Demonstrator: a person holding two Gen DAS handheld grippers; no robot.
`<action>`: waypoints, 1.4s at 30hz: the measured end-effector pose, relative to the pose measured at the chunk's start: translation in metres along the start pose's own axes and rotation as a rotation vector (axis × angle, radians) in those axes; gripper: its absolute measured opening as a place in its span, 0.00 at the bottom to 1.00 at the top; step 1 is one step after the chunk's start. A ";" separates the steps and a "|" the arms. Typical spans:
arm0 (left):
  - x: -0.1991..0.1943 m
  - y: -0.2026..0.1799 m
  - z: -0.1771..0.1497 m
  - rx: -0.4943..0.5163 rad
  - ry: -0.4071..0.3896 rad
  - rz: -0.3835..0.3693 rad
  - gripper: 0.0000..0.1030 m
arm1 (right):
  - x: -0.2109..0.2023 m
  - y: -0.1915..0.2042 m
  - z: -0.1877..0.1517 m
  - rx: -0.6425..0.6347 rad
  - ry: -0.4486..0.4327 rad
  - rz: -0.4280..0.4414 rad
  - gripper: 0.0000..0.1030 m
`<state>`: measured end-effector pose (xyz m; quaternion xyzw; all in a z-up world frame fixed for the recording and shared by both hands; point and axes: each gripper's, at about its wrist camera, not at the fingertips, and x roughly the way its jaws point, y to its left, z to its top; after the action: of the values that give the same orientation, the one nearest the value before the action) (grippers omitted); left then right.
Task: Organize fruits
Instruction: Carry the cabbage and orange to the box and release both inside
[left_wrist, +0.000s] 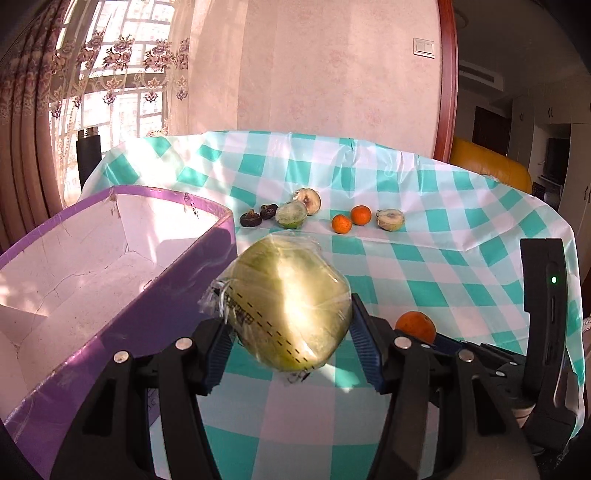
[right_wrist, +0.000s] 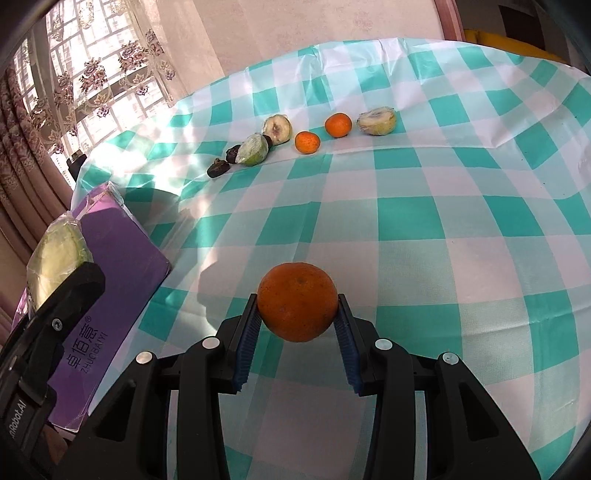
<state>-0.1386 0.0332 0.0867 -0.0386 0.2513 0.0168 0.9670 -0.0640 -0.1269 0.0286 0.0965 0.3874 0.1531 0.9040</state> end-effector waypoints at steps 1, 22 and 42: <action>-0.005 0.007 0.002 -0.014 -0.006 0.009 0.57 | -0.002 0.005 0.002 -0.006 -0.002 0.013 0.39; -0.065 0.177 0.024 -0.343 0.090 0.282 0.57 | -0.006 0.197 0.052 -0.409 -0.040 0.229 0.39; -0.070 0.225 0.015 -0.405 0.207 0.452 0.97 | 0.038 0.275 -0.010 -0.840 0.119 0.012 0.67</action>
<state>-0.2046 0.2574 0.1188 -0.1750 0.3419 0.2768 0.8808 -0.1018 0.1440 0.0771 -0.2869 0.3423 0.3085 0.8399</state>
